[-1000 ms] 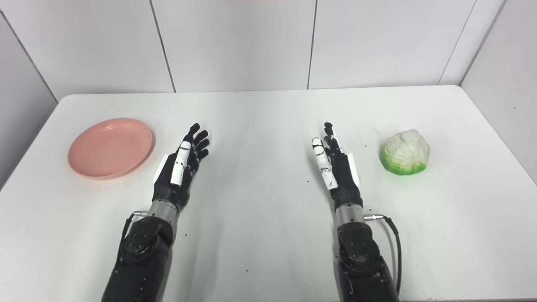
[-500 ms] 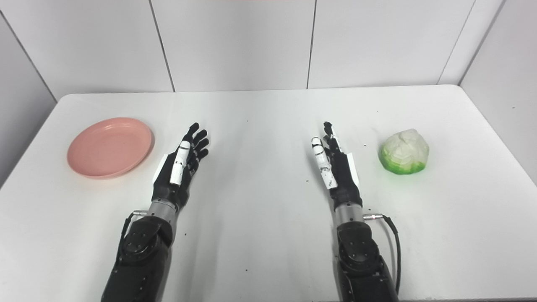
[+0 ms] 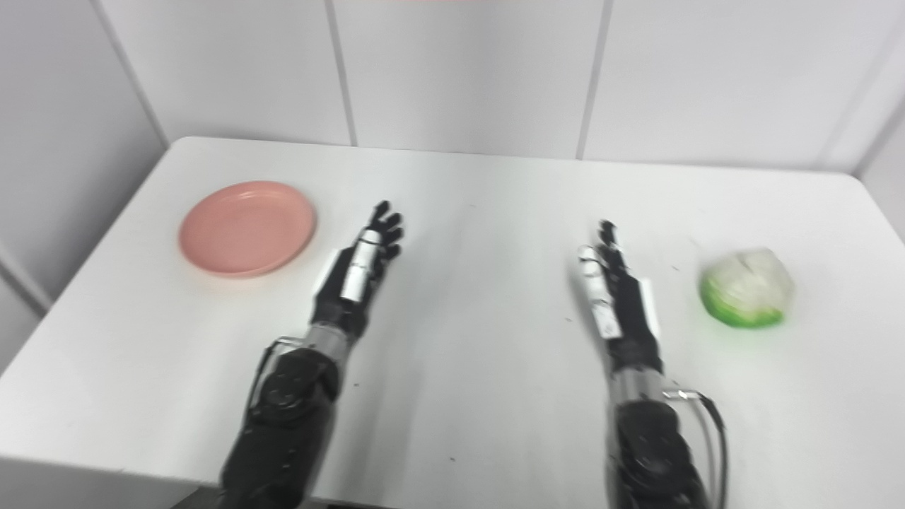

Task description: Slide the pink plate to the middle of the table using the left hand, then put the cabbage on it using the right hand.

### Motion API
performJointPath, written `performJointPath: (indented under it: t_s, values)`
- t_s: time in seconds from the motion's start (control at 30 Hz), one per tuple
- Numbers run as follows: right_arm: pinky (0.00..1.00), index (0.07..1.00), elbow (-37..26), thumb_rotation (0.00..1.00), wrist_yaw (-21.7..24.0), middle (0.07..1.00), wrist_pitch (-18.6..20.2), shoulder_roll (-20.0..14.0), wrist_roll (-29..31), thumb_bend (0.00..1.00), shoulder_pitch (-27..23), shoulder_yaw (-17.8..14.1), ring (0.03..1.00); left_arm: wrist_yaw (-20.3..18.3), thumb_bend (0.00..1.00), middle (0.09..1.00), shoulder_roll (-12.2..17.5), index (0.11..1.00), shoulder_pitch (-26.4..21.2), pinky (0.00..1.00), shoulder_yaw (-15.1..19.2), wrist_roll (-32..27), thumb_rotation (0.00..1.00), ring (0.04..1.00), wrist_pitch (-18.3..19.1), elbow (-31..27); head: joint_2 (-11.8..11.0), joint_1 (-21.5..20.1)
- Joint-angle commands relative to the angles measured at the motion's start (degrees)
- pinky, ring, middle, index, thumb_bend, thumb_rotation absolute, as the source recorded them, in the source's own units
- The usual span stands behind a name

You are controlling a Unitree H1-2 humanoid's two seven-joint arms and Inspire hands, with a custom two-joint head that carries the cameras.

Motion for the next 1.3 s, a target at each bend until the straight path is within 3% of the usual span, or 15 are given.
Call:
performJointPath:
  t_s: [0.0,0.37,0.77,1.27]
  values:
    - [0.95,0.972,-1.0,1.00,0.8,0.967,-1.5,-1.0,1.2,0.15,0.9,-0.7,0.958,0.6,0.42,0.964,-1.8,0.967,1.0,1.00,-1.1,1.0,1.00,0.971,-1.4,3.2,-0.5,0.8]
    - [0.96,0.983,-1.3,1.00,1.6,0.984,-1.3,-1.4,2.3,0.10,1.2,-0.6,0.972,2.0,0.44,0.955,-2.5,0.957,0.2,0.99,-1.7,3.0,1.00,0.961,-2.9,5.7,-2.1,1.8]
    - [0.95,0.980,-1.2,1.00,1.3,0.980,-1.5,-1.4,1.9,0.10,1.3,-0.6,0.969,1.4,0.45,0.952,-2.2,0.957,0.4,1.00,-2.1,3.1,1.00,0.961,-2.0,4.6,-1.7,1.7]
    - [0.95,0.977,-0.5,1.00,1.9,0.977,-2.6,-1.9,2.6,0.11,1.0,-0.7,0.968,-0.7,0.46,0.962,-1.5,0.958,1.0,0.99,-2.2,1.0,1.00,0.960,0.4,-6.1,-0.7,2.0]
